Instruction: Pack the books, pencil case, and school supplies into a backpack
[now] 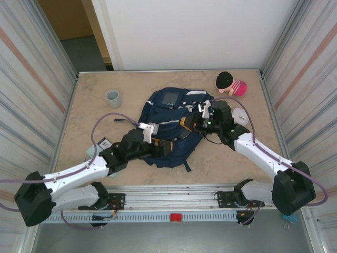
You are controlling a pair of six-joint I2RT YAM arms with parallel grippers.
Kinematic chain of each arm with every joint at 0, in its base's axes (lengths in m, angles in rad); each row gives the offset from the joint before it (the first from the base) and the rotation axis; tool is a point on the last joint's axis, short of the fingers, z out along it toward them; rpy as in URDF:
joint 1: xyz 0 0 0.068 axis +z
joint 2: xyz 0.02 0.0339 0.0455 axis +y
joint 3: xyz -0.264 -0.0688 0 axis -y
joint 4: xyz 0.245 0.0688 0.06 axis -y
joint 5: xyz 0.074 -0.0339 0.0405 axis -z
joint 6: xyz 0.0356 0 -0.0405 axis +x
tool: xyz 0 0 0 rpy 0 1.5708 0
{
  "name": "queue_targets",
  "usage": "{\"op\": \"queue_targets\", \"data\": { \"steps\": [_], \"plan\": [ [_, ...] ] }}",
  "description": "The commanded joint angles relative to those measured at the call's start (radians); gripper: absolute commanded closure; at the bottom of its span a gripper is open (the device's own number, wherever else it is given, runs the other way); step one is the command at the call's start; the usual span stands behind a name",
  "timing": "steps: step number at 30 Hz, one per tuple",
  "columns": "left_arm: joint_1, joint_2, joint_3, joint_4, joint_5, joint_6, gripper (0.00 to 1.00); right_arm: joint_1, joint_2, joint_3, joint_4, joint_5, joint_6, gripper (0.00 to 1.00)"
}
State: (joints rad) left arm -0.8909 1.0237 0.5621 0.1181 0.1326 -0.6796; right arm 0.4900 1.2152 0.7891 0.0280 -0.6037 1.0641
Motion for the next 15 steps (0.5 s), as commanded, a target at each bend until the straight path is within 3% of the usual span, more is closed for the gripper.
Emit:
{"op": "queue_targets", "data": {
  "steps": [1,8,15],
  "plan": [
    [0.003,-0.061,-0.029,-0.003,-0.001,-0.035,0.34,0.002,-0.014,0.060,0.071,-0.071,-0.009,1.00],
    [0.001,-0.078,-0.054,0.005,0.022,-0.076,0.34,0.004,-0.011,0.061,0.074,-0.070,-0.006,1.00],
    [-0.006,0.004,-0.043,0.080,0.061,-0.087,0.34,0.009,-0.005,0.062,0.080,-0.074,-0.004,1.00]
  ]
}}
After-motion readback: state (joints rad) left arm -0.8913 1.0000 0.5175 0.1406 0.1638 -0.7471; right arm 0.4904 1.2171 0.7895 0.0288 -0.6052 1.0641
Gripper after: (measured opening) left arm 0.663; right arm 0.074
